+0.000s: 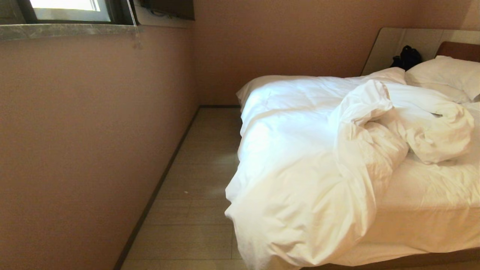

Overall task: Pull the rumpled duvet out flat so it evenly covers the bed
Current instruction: Hold the folded corner of the quilt

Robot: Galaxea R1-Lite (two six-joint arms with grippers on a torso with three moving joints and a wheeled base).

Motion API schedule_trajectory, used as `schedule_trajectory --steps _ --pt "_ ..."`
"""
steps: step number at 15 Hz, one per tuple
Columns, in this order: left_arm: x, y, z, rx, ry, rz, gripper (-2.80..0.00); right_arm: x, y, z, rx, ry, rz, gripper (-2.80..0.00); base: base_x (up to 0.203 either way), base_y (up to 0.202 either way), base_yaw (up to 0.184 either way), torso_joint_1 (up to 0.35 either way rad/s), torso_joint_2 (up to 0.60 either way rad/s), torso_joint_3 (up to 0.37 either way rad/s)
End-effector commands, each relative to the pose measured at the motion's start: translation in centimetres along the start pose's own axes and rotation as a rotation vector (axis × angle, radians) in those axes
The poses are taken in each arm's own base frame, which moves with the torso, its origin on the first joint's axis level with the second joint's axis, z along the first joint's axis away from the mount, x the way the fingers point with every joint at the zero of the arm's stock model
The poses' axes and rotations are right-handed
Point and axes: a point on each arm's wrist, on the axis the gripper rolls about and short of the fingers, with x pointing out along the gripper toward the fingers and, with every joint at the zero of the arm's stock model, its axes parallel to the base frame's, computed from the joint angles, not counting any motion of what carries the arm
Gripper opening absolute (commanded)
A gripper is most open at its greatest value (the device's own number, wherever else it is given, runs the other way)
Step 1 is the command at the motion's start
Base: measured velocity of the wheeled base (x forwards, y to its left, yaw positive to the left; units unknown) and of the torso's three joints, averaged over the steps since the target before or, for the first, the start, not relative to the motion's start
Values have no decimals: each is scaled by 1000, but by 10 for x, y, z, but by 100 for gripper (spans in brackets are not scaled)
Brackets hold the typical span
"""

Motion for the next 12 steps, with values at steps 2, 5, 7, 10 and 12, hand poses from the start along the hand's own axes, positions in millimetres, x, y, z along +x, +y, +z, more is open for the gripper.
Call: schedule_trajectory --steps 2,5,7,10,12 --pt "0 0 0 0 1 0 -280 0 0 0 0 1 0 -280 0 0 0 0 0 0" --pt "0 0 0 0 1 0 -280 0 0 0 0 1 0 -280 0 0 0 0 0 0" --pt "0 0 0 0 1 0 -280 0 0 0 0 1 0 -280 0 0 0 0 0 0" --pt "0 0 0 -2 1 0 -280 0 0 0 0 1 0 -280 0 0 0 0 0 0" --pt "0 0 0 -2 0 0 -280 0 0 0 0 1 0 -280 47 0 2 -2 -1 1"
